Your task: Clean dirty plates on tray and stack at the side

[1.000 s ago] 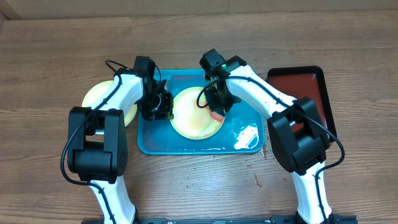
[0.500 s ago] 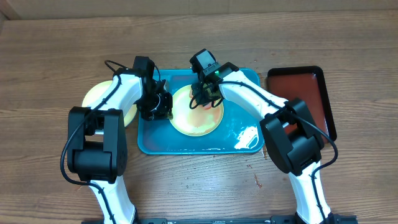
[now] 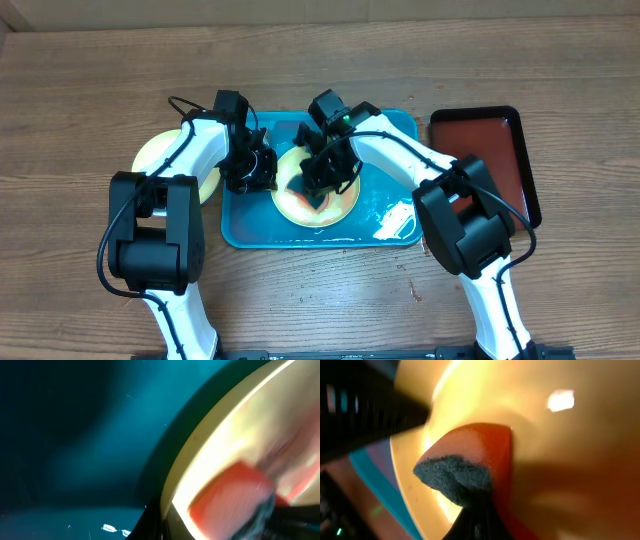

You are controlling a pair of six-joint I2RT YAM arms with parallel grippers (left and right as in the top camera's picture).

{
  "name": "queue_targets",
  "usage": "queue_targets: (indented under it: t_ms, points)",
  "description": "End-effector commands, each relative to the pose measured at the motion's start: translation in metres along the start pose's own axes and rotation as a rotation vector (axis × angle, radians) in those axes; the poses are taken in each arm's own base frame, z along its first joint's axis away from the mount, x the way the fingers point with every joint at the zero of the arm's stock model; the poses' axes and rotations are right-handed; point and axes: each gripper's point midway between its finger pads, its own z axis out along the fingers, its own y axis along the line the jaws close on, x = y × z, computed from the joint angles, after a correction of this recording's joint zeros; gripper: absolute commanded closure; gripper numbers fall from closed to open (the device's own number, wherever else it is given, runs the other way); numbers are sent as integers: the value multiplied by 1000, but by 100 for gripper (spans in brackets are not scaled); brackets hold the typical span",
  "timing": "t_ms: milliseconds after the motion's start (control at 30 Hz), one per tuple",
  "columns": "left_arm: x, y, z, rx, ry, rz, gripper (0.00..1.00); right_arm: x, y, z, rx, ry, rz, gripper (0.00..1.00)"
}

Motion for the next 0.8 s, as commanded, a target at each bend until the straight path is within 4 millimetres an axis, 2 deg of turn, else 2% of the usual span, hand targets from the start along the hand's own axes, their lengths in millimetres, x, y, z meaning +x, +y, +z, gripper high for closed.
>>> queue_targets:
  t_ms: [0, 67, 267, 433, 533, 633, 767]
  points:
    - [2, -1, 5, 14, 11, 18, 96, 12, 9, 4, -43, 73, -60, 96]
    - [2, -1, 5, 14, 10, 19, 96, 17, 1, -3, -7, 98, -55, 96]
    - [1, -1, 5, 14, 8, 19, 96, 25, -41, -29, 190, 139, 7, 96]
    - [-4, -3, 1, 12, -6, 26, 96, 13, -58, -65, 304, 61, 70, 96]
    - [-10, -7, -9, 6, -14, 61, 96, 2, -59, -97, 358, -32, 110, 96]
    - [-19, -9, -25, -30, -31, 88, 96, -9, -51, -131, 357, -137, 128, 96]
    - [-30, -13, -49, -99, -69, 127, 96, -14, -44, -176, 349, -261, 167, 96]
